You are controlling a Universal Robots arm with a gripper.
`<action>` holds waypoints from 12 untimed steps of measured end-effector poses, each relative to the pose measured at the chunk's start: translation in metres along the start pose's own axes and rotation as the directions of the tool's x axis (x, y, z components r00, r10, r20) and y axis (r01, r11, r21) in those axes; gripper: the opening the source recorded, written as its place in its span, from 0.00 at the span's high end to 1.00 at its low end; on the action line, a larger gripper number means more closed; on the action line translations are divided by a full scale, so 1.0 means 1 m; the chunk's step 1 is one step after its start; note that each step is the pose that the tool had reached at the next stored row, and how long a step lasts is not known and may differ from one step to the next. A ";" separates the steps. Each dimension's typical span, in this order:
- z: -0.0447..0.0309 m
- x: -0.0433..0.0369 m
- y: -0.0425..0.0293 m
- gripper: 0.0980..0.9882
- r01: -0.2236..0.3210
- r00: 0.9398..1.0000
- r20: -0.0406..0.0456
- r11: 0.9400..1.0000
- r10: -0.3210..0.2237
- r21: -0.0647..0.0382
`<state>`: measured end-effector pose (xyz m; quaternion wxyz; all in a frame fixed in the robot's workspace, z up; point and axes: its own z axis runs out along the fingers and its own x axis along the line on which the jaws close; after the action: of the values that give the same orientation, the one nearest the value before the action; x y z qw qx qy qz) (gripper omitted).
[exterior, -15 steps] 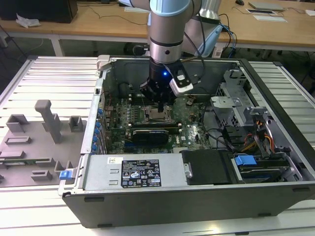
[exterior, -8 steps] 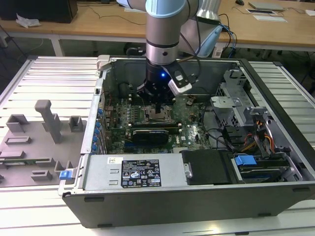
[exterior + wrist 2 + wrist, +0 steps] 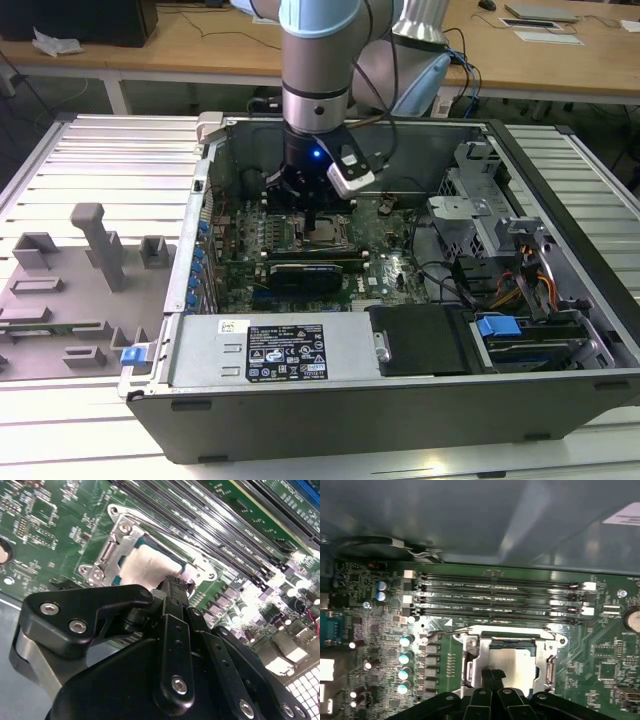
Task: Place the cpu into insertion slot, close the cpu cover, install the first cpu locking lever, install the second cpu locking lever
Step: 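Close the cpu cover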
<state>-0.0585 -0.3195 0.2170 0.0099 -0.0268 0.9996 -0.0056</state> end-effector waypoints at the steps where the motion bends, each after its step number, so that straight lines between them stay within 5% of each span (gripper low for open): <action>1: 0.0002 0.0019 0.0001 0.99 -0.004 1.000 0.000 1.000 0.004 0.000; 12: 0.0086 0.0102 0.0006 0.99 -0.024 1.000 0.000 1.000 0.024 0.001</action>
<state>-0.0685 -0.3195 0.2082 0.0098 -0.0147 0.9998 -0.0057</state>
